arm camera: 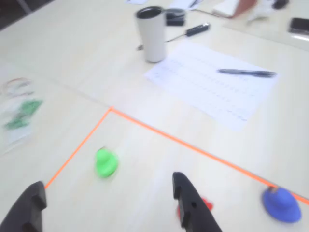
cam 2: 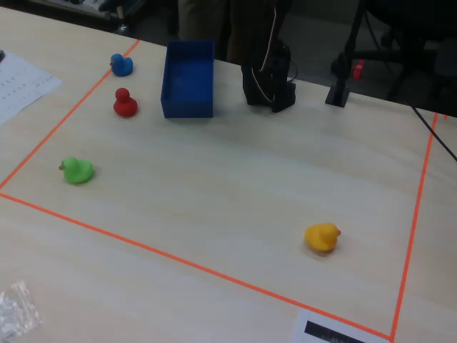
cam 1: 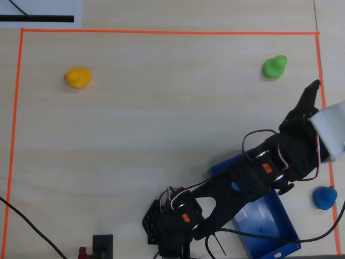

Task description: Grasp blue duck and put it into box.

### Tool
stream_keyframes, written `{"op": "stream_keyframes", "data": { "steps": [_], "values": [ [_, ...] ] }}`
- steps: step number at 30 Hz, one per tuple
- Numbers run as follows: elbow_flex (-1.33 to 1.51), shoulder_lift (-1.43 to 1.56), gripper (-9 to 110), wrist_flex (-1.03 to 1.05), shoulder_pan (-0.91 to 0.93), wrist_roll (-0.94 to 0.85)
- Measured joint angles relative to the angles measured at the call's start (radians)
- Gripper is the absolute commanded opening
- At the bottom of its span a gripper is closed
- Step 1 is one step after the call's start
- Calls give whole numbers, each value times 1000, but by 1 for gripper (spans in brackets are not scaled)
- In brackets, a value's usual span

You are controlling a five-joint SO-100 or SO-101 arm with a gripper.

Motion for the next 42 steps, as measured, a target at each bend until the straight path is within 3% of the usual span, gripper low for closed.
{"op": "stream_keyframes", "data": {
  "steps": [11, 28, 42],
  "values": [
    [-184, -327, 36, -44, 225, -80],
    [-195, -623, 37, -359, 423, -133],
    [127, -638, 37, -673, 492, -233]
  ]
}}
